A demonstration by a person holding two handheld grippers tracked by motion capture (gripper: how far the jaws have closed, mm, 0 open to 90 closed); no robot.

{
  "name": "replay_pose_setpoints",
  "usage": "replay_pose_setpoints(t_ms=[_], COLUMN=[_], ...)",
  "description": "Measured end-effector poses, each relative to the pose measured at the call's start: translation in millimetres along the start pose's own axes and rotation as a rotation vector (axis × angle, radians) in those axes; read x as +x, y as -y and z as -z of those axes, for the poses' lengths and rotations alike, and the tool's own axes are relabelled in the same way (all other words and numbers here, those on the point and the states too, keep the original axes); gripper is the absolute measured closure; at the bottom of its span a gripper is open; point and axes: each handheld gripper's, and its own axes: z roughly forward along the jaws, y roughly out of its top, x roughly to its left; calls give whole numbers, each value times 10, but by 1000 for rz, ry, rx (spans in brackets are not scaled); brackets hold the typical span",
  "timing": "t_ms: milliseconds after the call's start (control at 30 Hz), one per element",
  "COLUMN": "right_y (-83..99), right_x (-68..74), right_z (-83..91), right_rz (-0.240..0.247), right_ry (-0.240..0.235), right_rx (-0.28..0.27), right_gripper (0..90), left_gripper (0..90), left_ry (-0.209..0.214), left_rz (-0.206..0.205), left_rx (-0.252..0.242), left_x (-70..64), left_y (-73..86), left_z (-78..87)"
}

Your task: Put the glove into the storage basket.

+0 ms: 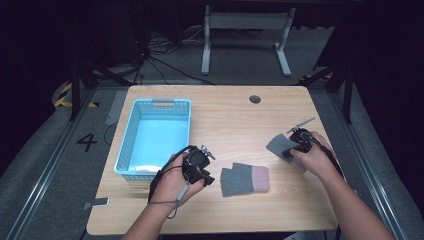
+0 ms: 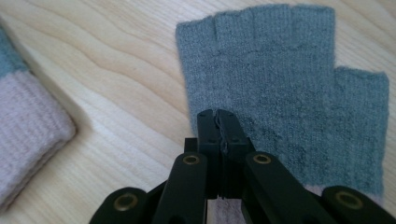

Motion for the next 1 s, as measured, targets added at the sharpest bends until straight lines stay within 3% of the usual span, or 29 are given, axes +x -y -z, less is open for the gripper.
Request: replay_pose_setpoints(t_ms=[167, 533, 733, 1000], right_y=[-3, 8, 16, 41], right_x=[29, -50, -110, -203], right_z=[48, 360, 402, 345], right_rz=[20, -20, -34, -14], right_ry=[-14, -11, 1, 27], right_rx=[-25, -127, -103, -44], right_gripper=[882, 746, 651, 536], left_gripper=[710, 704, 704, 704], left_ry=[-1, -6, -7, -4], left_rz=[3, 4, 4, 9], left_rx=[0, -2, -6, -5], left_x=[0, 14, 10, 12], left_y=[8, 18, 13, 13], left_z=[15, 41, 44, 42])
